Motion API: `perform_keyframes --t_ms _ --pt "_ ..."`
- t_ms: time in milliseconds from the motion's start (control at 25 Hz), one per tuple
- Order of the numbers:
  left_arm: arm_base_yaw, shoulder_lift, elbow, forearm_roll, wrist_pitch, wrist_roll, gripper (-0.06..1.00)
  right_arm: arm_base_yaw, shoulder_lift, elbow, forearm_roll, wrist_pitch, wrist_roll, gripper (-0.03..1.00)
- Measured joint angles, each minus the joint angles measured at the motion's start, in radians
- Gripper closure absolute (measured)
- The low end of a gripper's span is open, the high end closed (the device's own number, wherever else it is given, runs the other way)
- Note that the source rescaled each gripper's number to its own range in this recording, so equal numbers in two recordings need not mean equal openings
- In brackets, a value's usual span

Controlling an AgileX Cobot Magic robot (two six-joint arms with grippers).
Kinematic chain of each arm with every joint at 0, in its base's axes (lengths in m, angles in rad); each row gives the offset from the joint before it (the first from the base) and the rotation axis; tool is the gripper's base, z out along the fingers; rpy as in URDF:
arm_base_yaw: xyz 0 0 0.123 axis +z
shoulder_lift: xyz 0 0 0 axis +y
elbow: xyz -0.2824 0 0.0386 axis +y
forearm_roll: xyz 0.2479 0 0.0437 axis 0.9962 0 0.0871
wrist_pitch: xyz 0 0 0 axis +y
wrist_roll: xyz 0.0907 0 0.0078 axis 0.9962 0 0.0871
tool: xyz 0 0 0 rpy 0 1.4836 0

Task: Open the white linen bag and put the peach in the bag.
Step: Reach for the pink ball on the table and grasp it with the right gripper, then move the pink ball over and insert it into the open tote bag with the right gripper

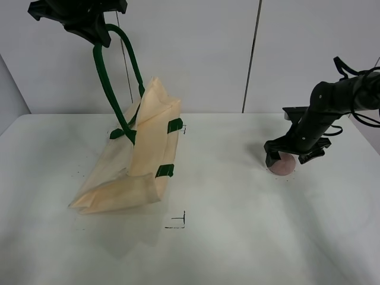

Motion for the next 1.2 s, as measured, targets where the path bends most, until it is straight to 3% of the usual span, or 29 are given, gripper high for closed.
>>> perform_keyframes --t_ms 120,200,240,400,480,640,880,1040,1200 --pt "0.0 0.0 0.0 0.0 0.0 0.0 0.94 0.0 0.018 0.0 0.01 -0.008 0.0 -0.02" --pt "0.0 0.0 0.0 0.0 0.0 0.0 0.94 0.0 0.02 0.0 0.011 -0.009 0.0 0.08" --pt "0.0 0.0 0.0 0.0 0.0 0.0 0.94 0.0 0.02 0.0 0.011 -0.011 0.0 0.17" --pt "0.0 0.0 0.0 0.0 0.0 0.0 0.94 0.0 0.019 -0.002 0.014 -0.015 0.0 0.84" --pt "0.0 0.0 0.0 0.0 0.0 0.0 0.94 0.0 0.016 -0.01 0.021 -0.014 -0.001 0.96" --pt "0.0 0.0 0.0 0.0 0.0 0.002 0.94 0.0 -0.014 -0.046 0.067 0.043 -0.045 0.96" --pt "0.0 -0.006 0.0 0.0 0.0 0.016 0.94 0.025 -0.114 -0.223 0.312 0.173 -0.216 0.96" --pt "0.0 -0.032 0.0 0.002 0.0 0.019 0.94 0.115 -0.129 -0.347 0.439 0.224 -0.279 0.97" --pt "0.0 -0.046 0.0 0.003 0.0 0.019 0.94 0.246 -0.129 -0.382 0.53 0.175 -0.304 0.97"
